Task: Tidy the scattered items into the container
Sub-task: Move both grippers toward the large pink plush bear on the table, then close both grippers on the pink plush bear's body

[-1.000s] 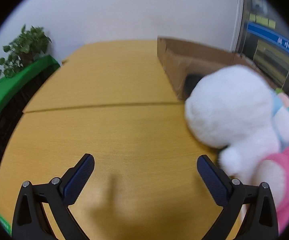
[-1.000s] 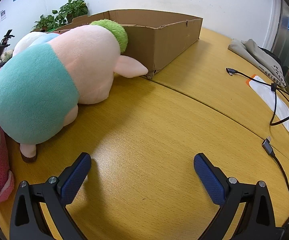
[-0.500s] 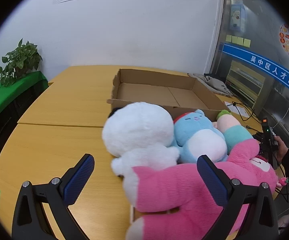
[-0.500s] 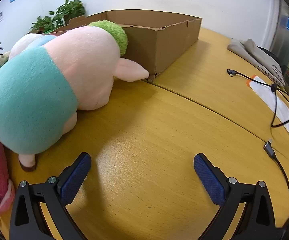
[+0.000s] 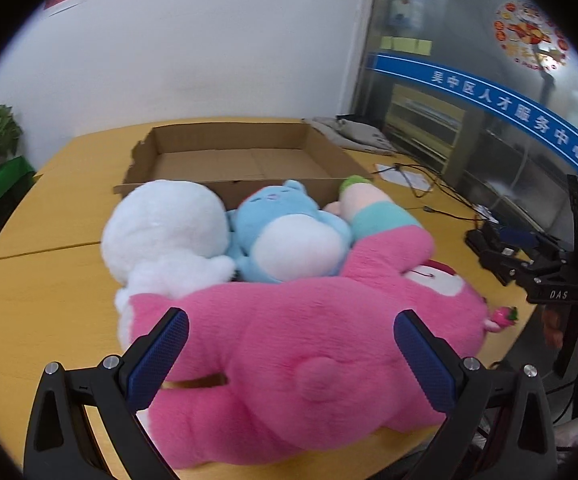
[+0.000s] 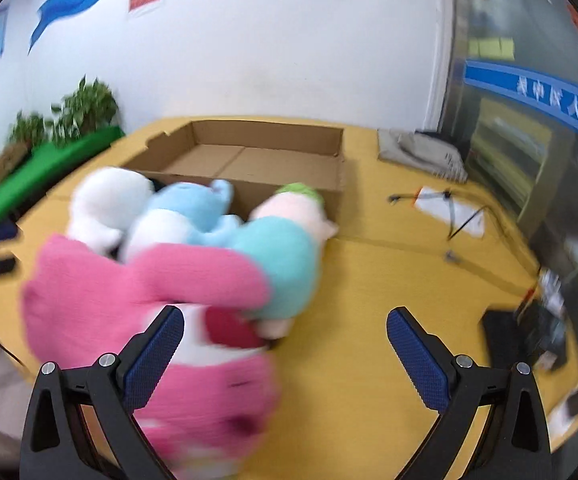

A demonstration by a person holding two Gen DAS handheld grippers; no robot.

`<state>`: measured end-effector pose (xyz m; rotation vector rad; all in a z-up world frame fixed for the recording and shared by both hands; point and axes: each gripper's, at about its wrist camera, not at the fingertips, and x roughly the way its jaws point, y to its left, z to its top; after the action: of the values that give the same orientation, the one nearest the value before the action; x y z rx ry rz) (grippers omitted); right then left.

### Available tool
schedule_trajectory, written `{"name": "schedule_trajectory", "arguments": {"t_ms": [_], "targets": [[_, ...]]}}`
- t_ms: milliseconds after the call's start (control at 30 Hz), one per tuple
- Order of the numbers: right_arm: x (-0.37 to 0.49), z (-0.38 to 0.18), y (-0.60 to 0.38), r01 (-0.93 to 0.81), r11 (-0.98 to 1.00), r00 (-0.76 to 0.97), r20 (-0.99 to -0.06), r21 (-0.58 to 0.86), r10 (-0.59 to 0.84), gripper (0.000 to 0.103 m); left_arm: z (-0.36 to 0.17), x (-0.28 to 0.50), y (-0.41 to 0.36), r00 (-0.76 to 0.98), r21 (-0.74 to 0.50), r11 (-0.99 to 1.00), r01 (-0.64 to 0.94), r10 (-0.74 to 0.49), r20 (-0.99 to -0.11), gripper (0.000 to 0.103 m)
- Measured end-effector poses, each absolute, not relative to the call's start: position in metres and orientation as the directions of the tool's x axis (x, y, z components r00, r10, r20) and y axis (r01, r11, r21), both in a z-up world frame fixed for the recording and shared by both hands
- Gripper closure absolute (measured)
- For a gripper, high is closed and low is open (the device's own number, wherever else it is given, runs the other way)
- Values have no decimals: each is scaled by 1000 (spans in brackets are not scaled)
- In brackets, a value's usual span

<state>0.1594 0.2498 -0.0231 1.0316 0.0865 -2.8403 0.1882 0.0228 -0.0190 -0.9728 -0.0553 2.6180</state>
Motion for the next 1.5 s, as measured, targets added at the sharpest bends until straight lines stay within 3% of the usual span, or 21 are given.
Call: {"name": "schedule_trajectory", "arguments": {"t_ms": [300,1033,1500], "targets": [[190,-31,204,116,-993,-742,-662,25,-104,0,-27,199,30,-692,-193,-941,-279,336,-639,1],[190,-48,219,80,-996,-729,-679,46,-90,0,-44,193,31,-653,-226,-931,-285,361,-666,1],[182,-63,236,134,-983,-718,-671,128,-185,0,-65,175,16,-602,-294,-915,-276,403,-690,1]]}}
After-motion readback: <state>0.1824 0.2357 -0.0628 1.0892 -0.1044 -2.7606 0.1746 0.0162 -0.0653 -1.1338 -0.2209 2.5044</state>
